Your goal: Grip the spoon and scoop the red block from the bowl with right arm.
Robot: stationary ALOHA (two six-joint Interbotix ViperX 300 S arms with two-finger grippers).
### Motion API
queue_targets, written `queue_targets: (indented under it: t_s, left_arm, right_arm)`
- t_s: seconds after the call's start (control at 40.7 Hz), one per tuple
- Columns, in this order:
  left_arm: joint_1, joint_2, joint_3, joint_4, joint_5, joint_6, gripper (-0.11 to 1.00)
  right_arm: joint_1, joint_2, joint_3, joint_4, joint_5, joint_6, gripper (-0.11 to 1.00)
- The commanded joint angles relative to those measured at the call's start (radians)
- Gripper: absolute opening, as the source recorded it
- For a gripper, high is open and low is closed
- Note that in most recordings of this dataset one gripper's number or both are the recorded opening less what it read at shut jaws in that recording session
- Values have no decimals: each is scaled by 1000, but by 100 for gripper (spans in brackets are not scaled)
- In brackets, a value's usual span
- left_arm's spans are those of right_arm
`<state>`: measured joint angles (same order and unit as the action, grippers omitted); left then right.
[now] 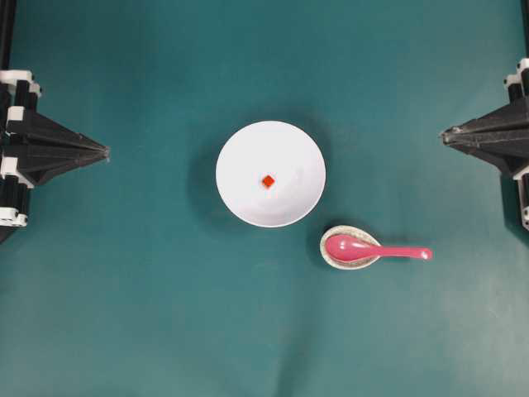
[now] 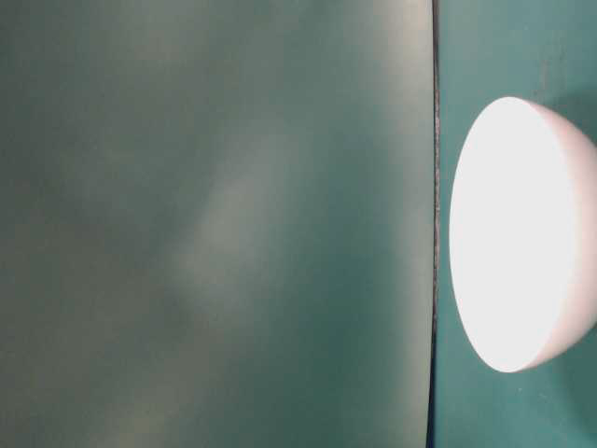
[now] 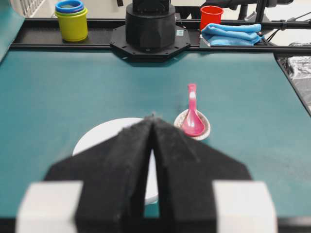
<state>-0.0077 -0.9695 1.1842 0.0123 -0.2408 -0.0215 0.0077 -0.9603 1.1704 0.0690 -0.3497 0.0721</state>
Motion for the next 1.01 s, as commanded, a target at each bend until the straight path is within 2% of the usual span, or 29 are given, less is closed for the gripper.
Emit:
queue_targets:
  t_s: [0.0, 0.172, 0.295, 0.393, 0.442, 0.54, 0.786, 0.835, 0.884, 0.982]
  left_arm:
    - [-3, 3, -29, 2, -8, -2, 0]
    - [-3, 3, -29, 2, -8, -2, 0]
    - [-3, 2, -29, 2, -2, 0, 0]
    - [0, -5, -29, 2, 2, 2, 0]
    - [3, -6, -29, 3, 3, 0, 0]
    - [3, -8, -29, 2, 3, 2, 0]
    - [11, -5, -28, 3, 5, 2, 0]
    - [14, -5, -29, 2, 6, 2, 0]
    - [14, -8, -28, 2, 5, 2, 0]
    - [15, -8, -29, 2, 5, 2, 0]
  right_arm:
    - [5, 2, -34, 3, -12, 9, 0]
    - [20, 9, -35, 5, 3, 17, 3]
    - [28, 37, -26, 17, 69, 35, 32]
    - [57, 94, 6, 58, 114, 69, 51]
    - [92, 133, 29, 80, 103, 83, 53]
    - [166, 221, 83, 124, 9, 86, 50]
    - [351, 486, 183, 337, -376, 86, 49]
    - [420, 572, 190, 407, -477, 86, 49]
    - [462, 623, 189, 451, -523, 86, 49]
    - [575, 747, 179, 586, -623, 86, 49]
